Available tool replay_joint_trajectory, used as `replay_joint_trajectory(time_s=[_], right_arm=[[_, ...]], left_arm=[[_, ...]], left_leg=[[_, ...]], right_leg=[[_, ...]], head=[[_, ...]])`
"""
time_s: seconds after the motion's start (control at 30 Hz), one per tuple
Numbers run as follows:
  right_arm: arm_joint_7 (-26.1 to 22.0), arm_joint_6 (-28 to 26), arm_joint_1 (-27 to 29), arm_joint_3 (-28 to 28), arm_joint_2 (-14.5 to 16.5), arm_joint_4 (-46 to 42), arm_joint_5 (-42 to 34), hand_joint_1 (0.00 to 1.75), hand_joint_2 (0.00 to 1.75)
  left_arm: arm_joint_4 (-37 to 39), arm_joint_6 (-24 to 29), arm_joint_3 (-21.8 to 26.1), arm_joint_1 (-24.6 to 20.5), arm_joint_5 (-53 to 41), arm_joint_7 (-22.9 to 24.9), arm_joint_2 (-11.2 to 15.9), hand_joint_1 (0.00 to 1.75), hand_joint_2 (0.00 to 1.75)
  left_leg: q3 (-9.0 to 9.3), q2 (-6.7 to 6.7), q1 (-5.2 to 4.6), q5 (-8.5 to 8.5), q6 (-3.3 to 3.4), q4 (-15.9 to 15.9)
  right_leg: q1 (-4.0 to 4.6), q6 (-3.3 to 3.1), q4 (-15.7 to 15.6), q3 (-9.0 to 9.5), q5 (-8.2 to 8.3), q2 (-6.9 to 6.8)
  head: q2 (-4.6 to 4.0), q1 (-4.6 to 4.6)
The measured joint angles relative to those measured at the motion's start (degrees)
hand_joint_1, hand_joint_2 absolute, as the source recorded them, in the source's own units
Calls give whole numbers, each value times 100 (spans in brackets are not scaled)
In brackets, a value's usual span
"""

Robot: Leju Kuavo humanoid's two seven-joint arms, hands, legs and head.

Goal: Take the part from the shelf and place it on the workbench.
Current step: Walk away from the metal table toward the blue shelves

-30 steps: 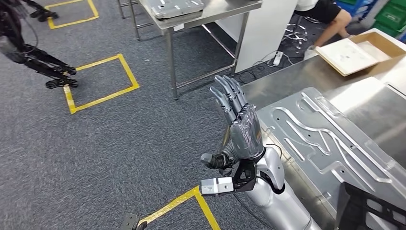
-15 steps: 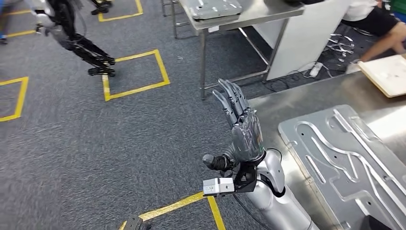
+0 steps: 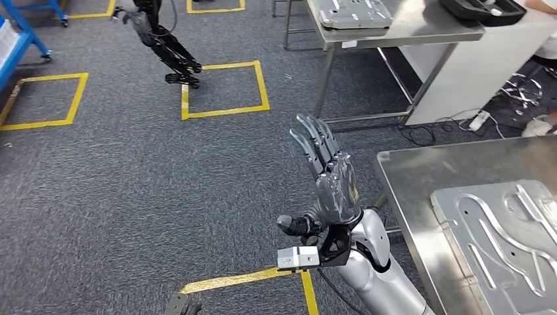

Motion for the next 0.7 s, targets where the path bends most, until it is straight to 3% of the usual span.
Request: replay_joint_trajectory(time_s=[0.07,0.1,0.13,0.2,0.27,0.33,0.37,0.43,0.5,0.57,0.6,0.63,0.7], right_arm=[[2,-33,115,-29,-32,33,-1,0,0],[2,-52,166,-45,-44,50,-2,0,0],[2,-68,204,-63,-52,63,-2,0,0],[0,-86,244,-98,-64,74,-2,0,0],[-9,-92,277,-138,-79,76,-2,0,0],[-19,-92,300,-167,-92,77,-2,0,0],[-23,-85,304,-173,-96,79,-2,0,0],[-32,-66,307,-178,-97,82,-1,0,0],[-34,-47,318,-183,-98,98,1,0,0],[-36,-40,330,-186,-99,130,1,0,0],[-40,-42,334,-187,-99,149,-1,0,0],[-44,-44,335,-187,-99,165,-3,0,0],[-54,-46,336,-190,-99,184,-4,0,0]], left_arm=[[0,-8,0,24,-13,0,5,0,0],[0,-10,0,46,-22,0,10,0,0],[0,-10,0,67,-32,0,16,0,0],[0,-11,0,89,-49,0,25,0,0],[0,-13,0,88,-69,1,30,0,0],[0,-12,0,96,-81,1,40,0,0],[0,-7,0,106,-80,0,48,0,0],[0,-5,0,109,-62,-9,64,0,0],[0,-24,0,91,-33,-40,71,0,0],[0,-40,0,85,-6,-76,72,0,0],[0,-43,0,91,6,-86,73,0,0],[0,-43,0,96,13,-90,76,0,0],[0,-44,0,92,18,-93,84,0,0]], left_leg=[[2,-144,-13,1,14,1],[7,-221,-20,2,15,2],[14,-296,-26,3,15,3],[15,-427,-35,7,5,12],[-15,-544,-20,24,-36,21],[-44,-670,1,53,-112,4],[-54,-655,2,46,-142,18],[-168,-424,-15,-125,-194,267],[-462,-139,0,-474,-238,900],[-707,-40,35,-664,-289,1435],[-697,-9,52,-616,-310,1447],[-574,32,68,-478,-324,1241],[-162,242,62,-188,-321,521]], right_leg=[[5,-13,499,-285,-98,61],[7,-34,450,-290,19,81],[13,-66,202,-198,221,123],[18,-162,-549,121,625,375],[29,-217,-989,309,751,571],[40,-225,-1077,352,742,501],[31,-233,-1120,381,760,432],[4,-255,-1210,444,795,274],[13,-278,-1230,465,795,101],[20,-287,-1217,460,780,-76],[18,-281,-1207,457,770,-156],[13,-267,-1192,457,755,-228],[19,-213,-1134,453,706,-348]], head=[[0,0],[0,0],[0,-1],[0,-2],[0,-2],[0,-1],[0,-1],[0,-4],[0,-7],[0,-7],[0,-7],[0,-8],[0,-8]])
